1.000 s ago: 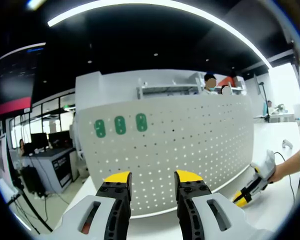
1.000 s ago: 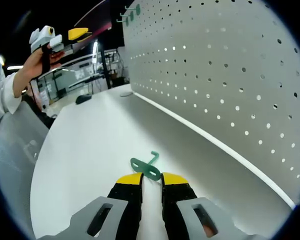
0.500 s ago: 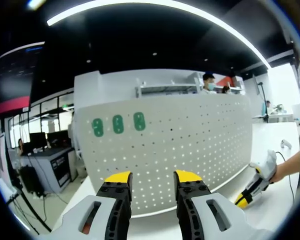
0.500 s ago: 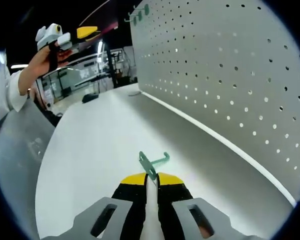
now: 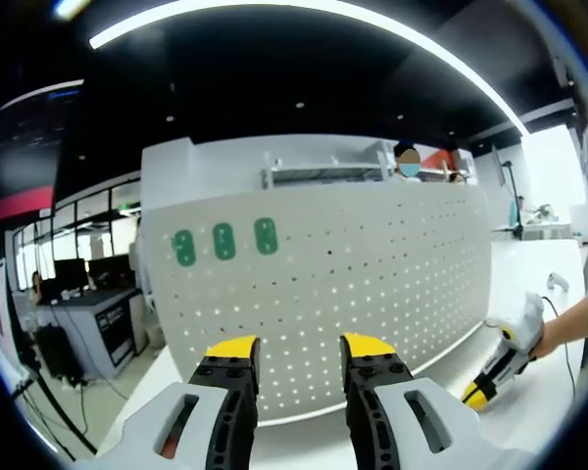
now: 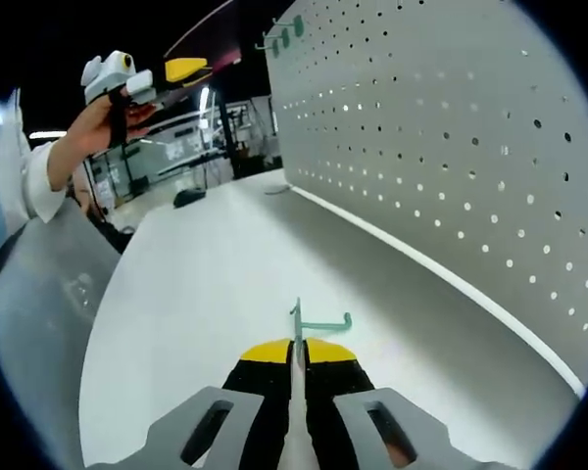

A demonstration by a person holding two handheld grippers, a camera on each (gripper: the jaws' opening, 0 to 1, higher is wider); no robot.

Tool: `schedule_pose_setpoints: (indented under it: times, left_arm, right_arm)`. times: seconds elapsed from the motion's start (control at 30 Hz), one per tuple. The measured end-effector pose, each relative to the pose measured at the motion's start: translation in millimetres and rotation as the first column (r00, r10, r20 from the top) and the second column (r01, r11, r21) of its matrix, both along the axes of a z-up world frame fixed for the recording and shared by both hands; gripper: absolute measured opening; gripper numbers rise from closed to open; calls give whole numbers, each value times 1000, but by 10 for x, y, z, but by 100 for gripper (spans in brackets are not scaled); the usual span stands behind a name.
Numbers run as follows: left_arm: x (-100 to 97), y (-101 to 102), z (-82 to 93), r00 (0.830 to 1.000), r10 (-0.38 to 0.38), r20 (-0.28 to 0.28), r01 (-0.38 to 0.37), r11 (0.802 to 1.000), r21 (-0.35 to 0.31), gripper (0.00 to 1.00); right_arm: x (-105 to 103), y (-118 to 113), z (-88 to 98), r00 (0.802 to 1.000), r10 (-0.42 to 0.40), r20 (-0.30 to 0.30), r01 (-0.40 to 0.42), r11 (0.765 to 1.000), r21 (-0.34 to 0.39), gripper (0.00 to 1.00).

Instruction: Insert the hook assembly into the mounting plate slot until the hook locks in place.

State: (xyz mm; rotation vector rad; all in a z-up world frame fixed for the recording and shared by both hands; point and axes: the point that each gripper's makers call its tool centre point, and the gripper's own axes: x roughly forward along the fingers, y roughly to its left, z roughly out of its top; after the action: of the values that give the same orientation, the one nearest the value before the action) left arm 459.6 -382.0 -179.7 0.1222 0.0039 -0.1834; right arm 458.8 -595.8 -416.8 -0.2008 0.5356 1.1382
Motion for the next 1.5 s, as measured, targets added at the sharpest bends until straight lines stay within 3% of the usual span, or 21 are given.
schedule_pose_setpoints:
  times: [0.43, 0.7, 1.5]
  left_arm:
    - [6, -18, 1, 1000, -5, -1, 5, 1000, -3, 33]
    - [-1, -20, -4, 1000, -7, -5, 7, 1000, 1, 33]
    - [-8, -141, -67, 999, -41, -19, 41, 999, 3, 32]
  right_arm:
    - [-55, 19, -116, 999, 26, 42, -24, 998, -54, 3]
    - [-20, 41, -109, 998, 12, 55, -10, 999, -36, 1]
    - [58, 84, 169, 987, 8, 159, 4, 997, -79, 0]
